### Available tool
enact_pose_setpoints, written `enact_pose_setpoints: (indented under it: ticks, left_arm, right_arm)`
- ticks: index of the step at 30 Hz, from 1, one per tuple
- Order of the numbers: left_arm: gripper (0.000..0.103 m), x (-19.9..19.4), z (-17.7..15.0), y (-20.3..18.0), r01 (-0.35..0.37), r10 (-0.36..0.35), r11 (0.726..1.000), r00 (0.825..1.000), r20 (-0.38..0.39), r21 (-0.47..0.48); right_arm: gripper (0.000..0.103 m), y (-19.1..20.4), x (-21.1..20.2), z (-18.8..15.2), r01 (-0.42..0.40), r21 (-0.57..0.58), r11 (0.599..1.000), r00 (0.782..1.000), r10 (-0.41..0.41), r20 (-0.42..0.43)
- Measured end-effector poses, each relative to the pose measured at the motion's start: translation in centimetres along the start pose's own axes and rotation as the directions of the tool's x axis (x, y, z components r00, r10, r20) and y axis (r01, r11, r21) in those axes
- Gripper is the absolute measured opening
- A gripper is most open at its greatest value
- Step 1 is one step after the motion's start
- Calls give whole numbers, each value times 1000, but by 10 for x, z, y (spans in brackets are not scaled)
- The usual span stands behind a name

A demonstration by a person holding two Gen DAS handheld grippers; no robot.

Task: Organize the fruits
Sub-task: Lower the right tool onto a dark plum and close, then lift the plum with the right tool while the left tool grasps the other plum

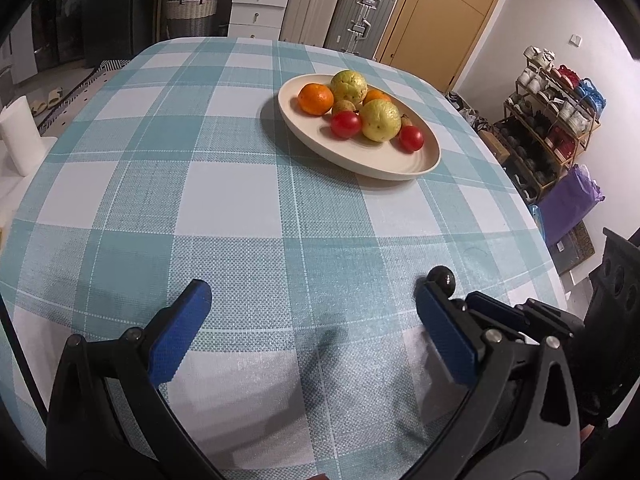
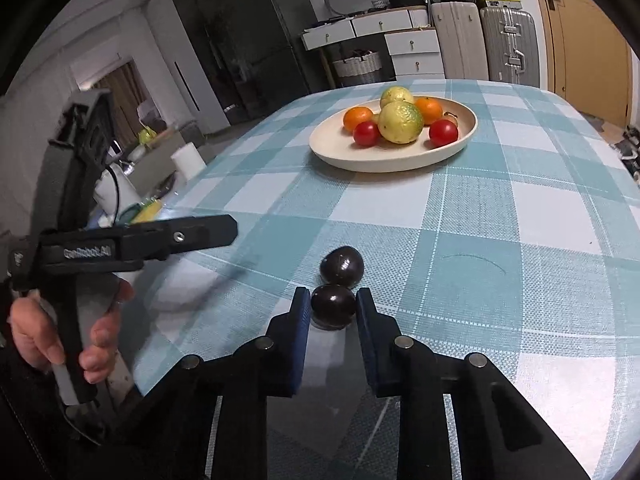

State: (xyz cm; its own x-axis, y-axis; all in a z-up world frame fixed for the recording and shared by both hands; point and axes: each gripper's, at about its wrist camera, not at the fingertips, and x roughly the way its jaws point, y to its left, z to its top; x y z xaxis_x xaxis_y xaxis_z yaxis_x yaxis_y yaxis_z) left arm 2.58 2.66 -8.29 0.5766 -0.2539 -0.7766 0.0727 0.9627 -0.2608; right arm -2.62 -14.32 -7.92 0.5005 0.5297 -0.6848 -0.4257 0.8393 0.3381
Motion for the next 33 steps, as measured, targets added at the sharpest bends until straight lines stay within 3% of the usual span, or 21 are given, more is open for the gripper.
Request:
enact_pose_setpoints:
  ticks: [3, 12, 18, 24, 26, 33]
  left_arm:
    - [102, 2, 0, -3, 2, -2, 1000, 1000, -6, 3]
    - [102, 5, 3, -5, 2, -2, 1000, 1000, -12, 1]
    - [102, 8, 0, 0, 0, 0, 1000, 1000, -26, -19]
    - [102, 7, -1, 1, 2, -2, 1000, 1000, -26, -19]
    - [102, 7, 0, -1, 3, -3, 1000, 1000, -21, -15]
    - [102, 9, 1, -8, 13, -13, 1000, 1000, -27, 2]
  right_arm:
    - [21, 2, -7, 2, -13, -9, 1000, 1000, 14, 28]
    - [22, 2, -2, 2, 24, -31, 999, 1000, -24, 3]
    - [35, -2, 3, 3, 81, -25, 996, 996, -82, -26]
    - [34, -2, 9, 1, 87, -21, 996, 995, -88, -57]
    - [25, -2, 8, 1, 77, -15, 997, 996, -78, -49]
    - [25, -9, 0, 1, 74, 8, 997, 997, -74, -19]
